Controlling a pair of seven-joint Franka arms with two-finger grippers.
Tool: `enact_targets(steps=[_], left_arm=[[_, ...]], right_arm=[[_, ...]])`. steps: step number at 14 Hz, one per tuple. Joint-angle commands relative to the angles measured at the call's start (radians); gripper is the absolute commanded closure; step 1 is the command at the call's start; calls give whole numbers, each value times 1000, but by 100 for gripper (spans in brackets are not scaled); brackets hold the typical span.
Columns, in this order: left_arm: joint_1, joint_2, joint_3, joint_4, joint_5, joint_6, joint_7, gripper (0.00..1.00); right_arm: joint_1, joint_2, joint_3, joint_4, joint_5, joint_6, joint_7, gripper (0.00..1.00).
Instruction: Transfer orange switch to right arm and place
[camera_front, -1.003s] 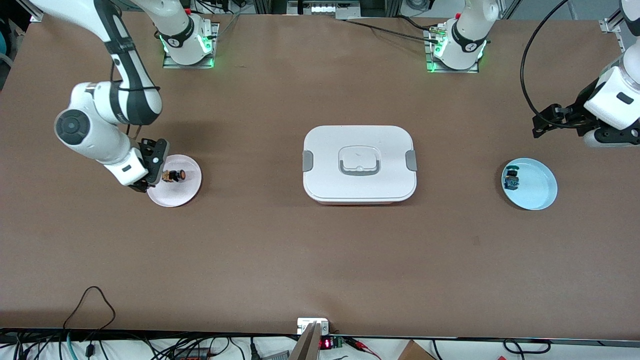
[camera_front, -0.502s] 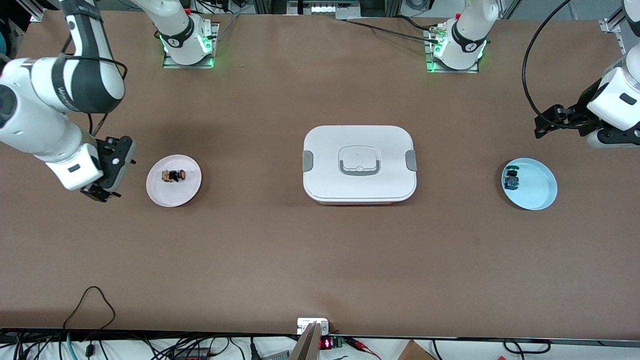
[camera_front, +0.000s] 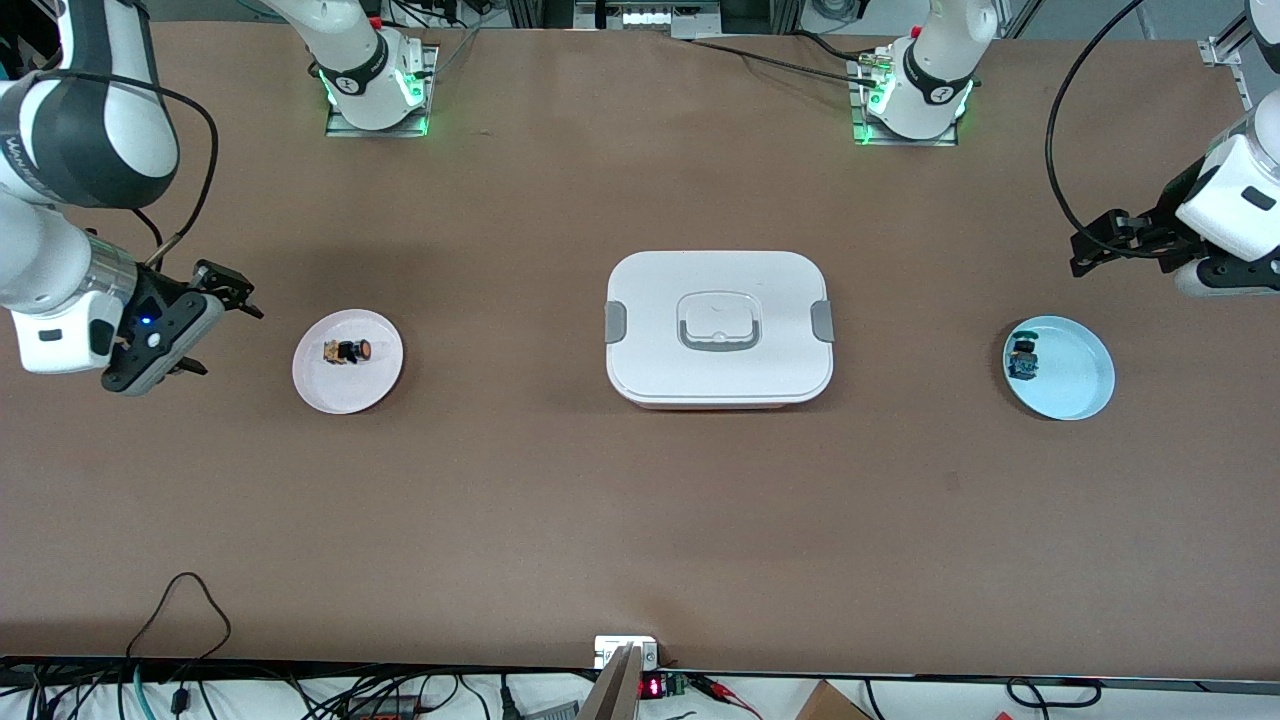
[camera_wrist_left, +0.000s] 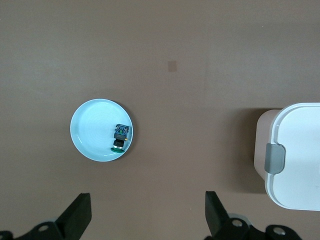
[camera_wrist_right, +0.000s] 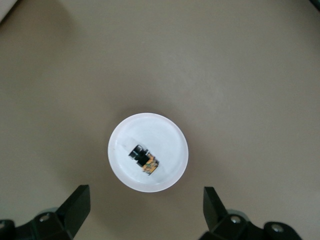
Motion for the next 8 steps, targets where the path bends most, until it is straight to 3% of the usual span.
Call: enact_targets(steps=[1,6,8], left_arm=[[11,16,-12,31,-7,-13,-1,0],[14,25,-8,42,-12,-13,1,0],[12,25,-8,42,-10,-19,-1,0]], right_arm=[[1,8,0,33,16,-52,215,0],[9,-15,5,37,5,-135,693,0],[6,-15,5,74,-33,-207,730,0]])
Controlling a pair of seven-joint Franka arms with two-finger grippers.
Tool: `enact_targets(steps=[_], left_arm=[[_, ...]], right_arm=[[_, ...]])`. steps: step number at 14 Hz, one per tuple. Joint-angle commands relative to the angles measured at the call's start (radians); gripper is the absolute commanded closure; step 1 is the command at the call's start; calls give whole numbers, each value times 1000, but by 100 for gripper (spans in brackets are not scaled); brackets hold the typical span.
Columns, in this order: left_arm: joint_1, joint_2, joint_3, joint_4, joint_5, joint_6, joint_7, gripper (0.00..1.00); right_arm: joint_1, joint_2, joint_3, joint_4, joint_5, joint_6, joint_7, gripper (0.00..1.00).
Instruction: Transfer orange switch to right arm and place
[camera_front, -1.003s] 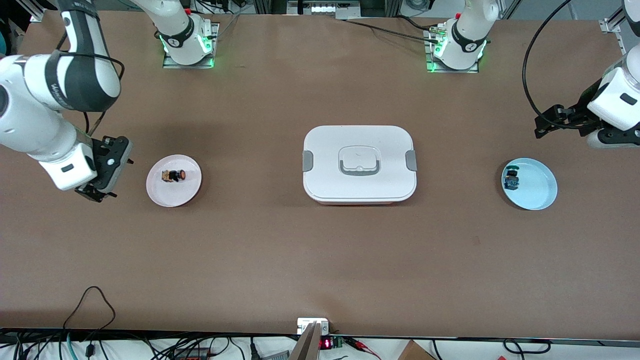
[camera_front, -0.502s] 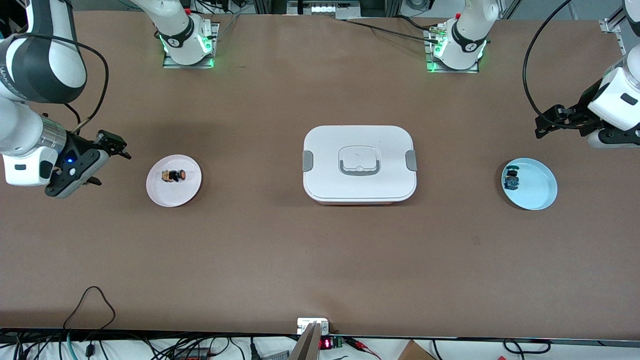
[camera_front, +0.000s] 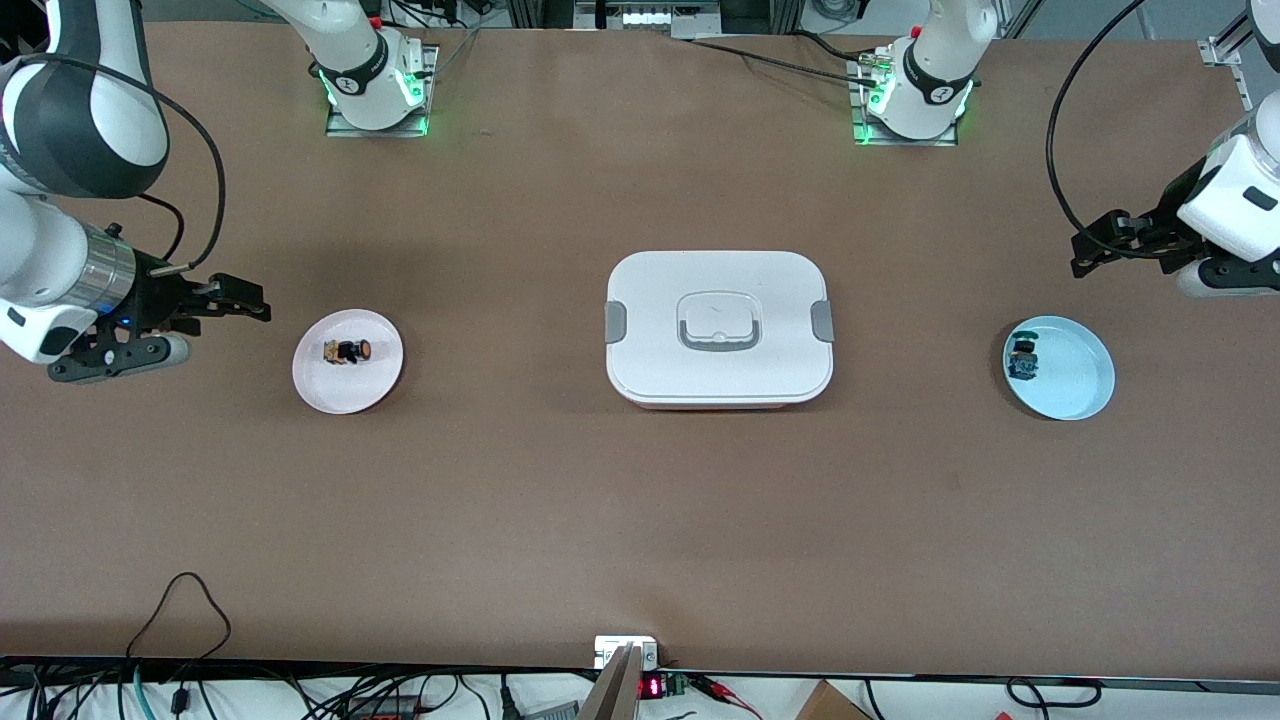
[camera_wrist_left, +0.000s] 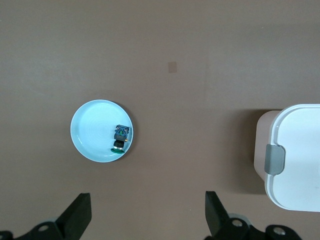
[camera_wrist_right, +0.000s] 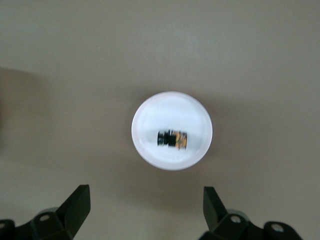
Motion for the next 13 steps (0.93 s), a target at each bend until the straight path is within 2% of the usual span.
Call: enact_targets(steps=[1,2,3,5,9,13], left_arm=[[10,22,-7,38,-10,-22,-1,0],[11,22,-6,38,-12,-22,-1,0],[12,22,-3,38,-12,-22,-1,0],[39,23,-2,36,-12,-22,1,0],[47,25,-3,33,-13,-25,-1,0],[50,25,-3,33,-13,-20,25,0]], right_arm=[[-3,-8,2,63,-98,-81,75,0],[-6,-8,2,69,-166,-79,70,0],[-15,-8,-1,77,-195,-70,72,0],[-59,-10,-2,147,-202,-88,72,0],[-113,-7,-1,212,-188,-133,81,0],[-119,-34,-2,96,-151,-62,81,0]])
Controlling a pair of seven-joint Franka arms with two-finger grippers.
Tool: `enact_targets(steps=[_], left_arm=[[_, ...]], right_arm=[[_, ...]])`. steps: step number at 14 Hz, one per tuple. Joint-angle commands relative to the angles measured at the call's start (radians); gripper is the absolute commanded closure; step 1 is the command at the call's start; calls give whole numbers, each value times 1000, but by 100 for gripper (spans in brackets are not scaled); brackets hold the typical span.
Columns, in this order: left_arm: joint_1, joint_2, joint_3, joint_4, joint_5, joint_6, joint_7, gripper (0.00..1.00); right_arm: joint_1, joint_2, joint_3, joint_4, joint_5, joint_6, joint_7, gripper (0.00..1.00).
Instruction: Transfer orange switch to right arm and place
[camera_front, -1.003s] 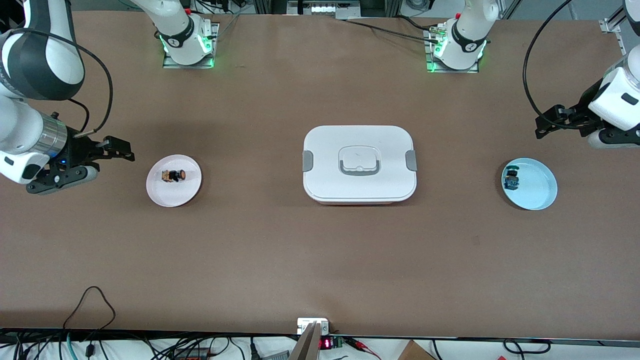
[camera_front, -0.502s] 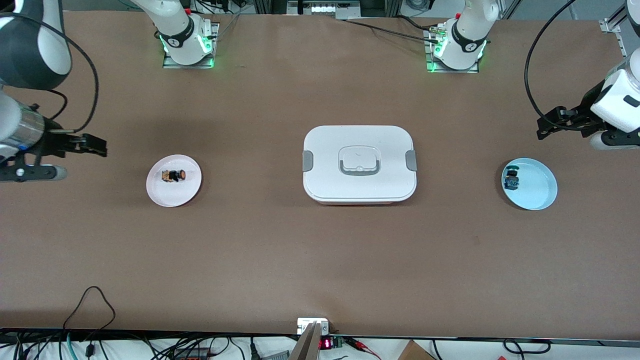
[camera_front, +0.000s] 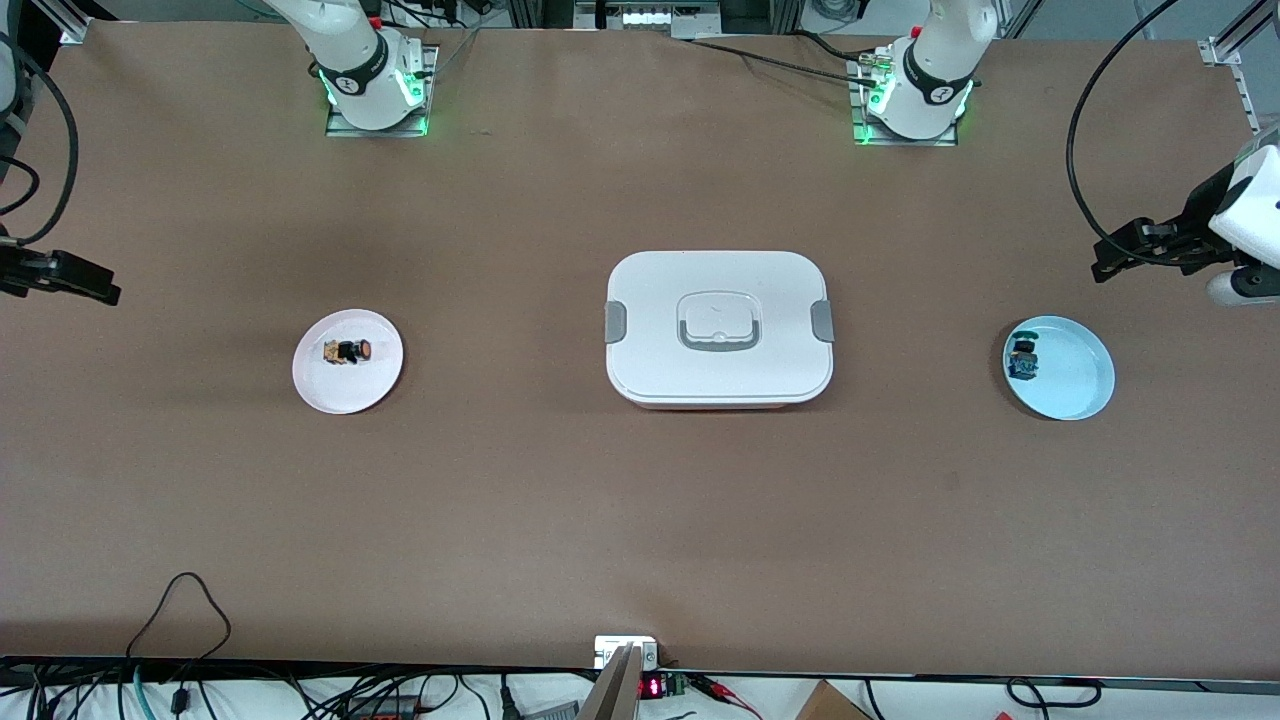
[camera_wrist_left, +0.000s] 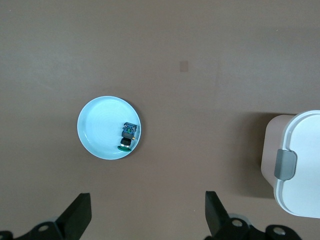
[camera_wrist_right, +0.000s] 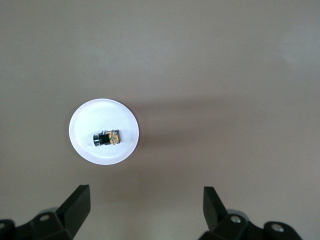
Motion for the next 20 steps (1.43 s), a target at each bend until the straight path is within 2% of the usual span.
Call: enact_targets(steps=[1,4,20], left_arm=[[11,15,-7,32,-13,-19,28,0],[11,15,-7,32,-13,-22,26,0],[9,15,-13,36,-10,-19,35,0]], right_arm=[[-4,-43,9,-106,24,80,16,0],[2,-81,12,-180,26,105,15,0],[16,-77,18,-98,24,87,13,0]])
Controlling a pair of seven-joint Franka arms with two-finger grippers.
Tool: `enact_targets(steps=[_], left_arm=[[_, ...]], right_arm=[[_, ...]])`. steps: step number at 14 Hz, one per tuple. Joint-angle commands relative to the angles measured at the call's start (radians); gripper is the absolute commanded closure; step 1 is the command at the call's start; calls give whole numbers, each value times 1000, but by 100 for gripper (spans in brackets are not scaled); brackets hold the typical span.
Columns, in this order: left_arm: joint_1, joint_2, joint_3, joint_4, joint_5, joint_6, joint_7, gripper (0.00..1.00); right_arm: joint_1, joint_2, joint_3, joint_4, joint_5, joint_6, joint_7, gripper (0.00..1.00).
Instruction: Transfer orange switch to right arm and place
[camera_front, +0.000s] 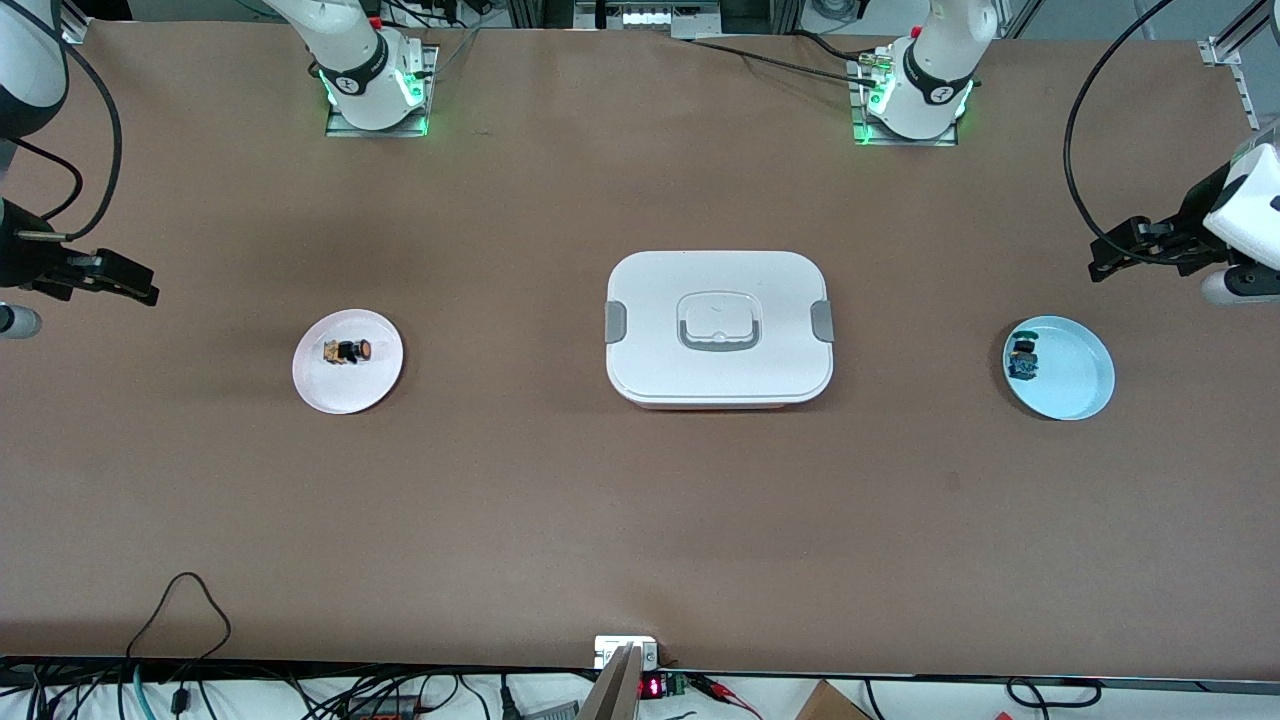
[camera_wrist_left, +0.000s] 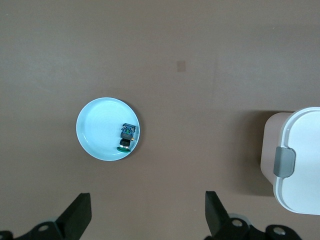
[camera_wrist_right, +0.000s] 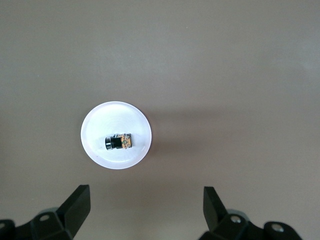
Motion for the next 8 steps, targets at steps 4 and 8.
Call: enact_targets(steps=[4,8], left_arm=[[11,15,-5,34,-12,-17,22,0],[12,15,-5,34,-10,-19,22,0]], right_arm=[[-1,-15,2,12,15,-19,3,0],[-1,-16,1,12,17,-27,0,0]])
